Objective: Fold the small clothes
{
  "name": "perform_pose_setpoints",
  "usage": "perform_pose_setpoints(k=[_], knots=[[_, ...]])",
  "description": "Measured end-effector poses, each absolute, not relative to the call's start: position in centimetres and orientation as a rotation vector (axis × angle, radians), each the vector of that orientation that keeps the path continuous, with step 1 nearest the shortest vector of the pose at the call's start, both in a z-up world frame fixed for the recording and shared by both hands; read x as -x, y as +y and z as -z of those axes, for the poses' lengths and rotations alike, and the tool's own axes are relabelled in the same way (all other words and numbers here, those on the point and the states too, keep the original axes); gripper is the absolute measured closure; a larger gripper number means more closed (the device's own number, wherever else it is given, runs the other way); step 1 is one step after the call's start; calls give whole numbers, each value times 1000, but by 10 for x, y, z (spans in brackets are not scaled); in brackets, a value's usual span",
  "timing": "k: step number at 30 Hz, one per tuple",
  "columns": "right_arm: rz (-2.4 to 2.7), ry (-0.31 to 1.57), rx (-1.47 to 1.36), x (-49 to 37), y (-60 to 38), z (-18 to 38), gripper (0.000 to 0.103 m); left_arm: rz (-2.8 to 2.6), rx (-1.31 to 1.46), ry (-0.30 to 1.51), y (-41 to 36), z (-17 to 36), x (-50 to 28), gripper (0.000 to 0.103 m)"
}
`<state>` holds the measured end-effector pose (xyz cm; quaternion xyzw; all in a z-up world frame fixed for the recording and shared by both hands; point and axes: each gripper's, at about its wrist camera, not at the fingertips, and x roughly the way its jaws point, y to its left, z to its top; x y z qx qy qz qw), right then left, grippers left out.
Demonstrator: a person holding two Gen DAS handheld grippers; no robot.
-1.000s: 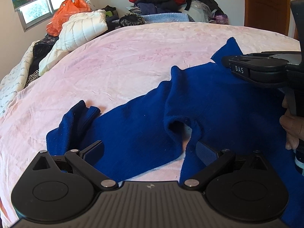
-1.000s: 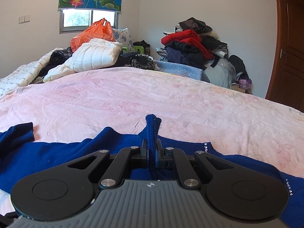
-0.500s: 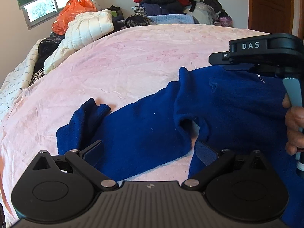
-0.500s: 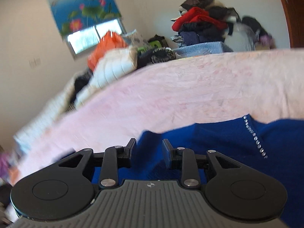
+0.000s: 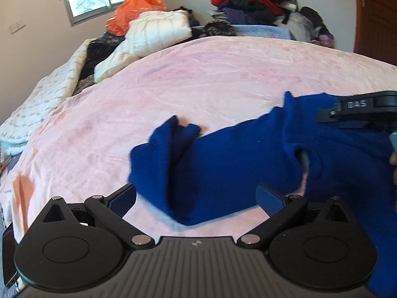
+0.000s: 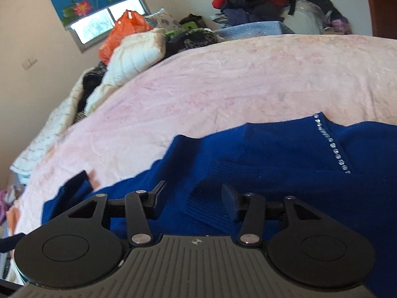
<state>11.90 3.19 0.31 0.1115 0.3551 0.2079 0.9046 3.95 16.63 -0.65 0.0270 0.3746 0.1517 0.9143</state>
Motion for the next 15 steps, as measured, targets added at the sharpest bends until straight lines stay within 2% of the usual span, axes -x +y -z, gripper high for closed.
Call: perform_pose_setpoints(k=[2, 7, 15], knots=[[-544, 725, -314, -116, 40, -10, 55, -374, -26, 772, 188, 5, -32, 0], [-847, 849, -380, -119, 110, -15, 49, -467, 22, 798, 225, 3, -7, 0], [-964, 1059, -345, -130, 234, -8, 48, -492, 50, 846, 230, 12, 28, 0]])
